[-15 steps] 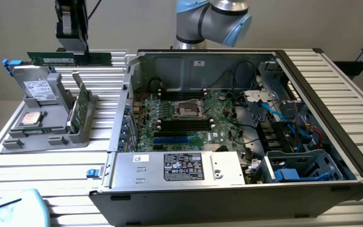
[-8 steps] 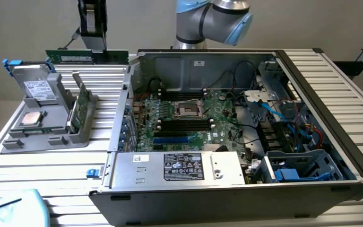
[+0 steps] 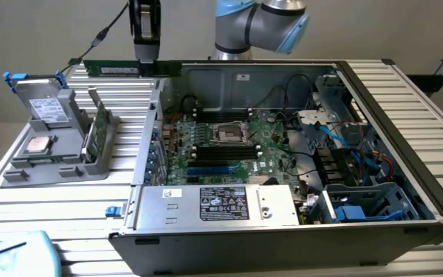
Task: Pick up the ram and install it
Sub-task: 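Pick up the ram and move it above insertion slot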
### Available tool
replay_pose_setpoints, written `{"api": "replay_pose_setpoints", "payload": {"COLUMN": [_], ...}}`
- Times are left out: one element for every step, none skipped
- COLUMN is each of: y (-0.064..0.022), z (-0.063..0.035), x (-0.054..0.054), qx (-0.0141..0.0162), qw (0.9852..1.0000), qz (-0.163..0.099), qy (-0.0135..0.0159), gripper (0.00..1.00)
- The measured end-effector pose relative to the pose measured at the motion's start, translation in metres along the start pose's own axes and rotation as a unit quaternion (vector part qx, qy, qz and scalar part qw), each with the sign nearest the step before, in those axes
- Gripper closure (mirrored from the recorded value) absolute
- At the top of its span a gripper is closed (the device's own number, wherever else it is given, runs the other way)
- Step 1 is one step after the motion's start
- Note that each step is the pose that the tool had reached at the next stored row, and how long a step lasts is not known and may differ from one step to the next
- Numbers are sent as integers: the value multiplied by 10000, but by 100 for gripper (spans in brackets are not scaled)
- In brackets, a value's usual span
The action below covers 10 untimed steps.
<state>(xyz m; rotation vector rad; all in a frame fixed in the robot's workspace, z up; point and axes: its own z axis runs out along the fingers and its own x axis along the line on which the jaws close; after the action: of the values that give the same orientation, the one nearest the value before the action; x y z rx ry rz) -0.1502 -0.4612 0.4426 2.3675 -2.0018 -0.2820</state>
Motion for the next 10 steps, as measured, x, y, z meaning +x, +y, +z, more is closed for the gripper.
{"api": "replay_pose_setpoints", "payload": {"y": [-45, -88, -132, -177, -221, -264, -311, -354, -399, -442], "z": [-7, -15, -22, -29, -36, -44, -51, -59, -66, -73], "x": [8, 16, 24, 33, 41, 49, 58, 67, 76, 84], "qx": [1, 3, 4, 6, 7, 9, 10, 11, 12, 13], "qw": [10000, 10000, 10000, 10000, 10000, 10000, 10000, 10000, 10000, 10000], "qz": [-1, -2, -4, -5, -6, -8, -10, -11, -11, -13], "qy": [-9, -17, -26, -36, -45, -53, -61, -68, -75, -83], "gripper": [85, 85, 85, 85, 85, 85, 85, 85, 85, 85]}}
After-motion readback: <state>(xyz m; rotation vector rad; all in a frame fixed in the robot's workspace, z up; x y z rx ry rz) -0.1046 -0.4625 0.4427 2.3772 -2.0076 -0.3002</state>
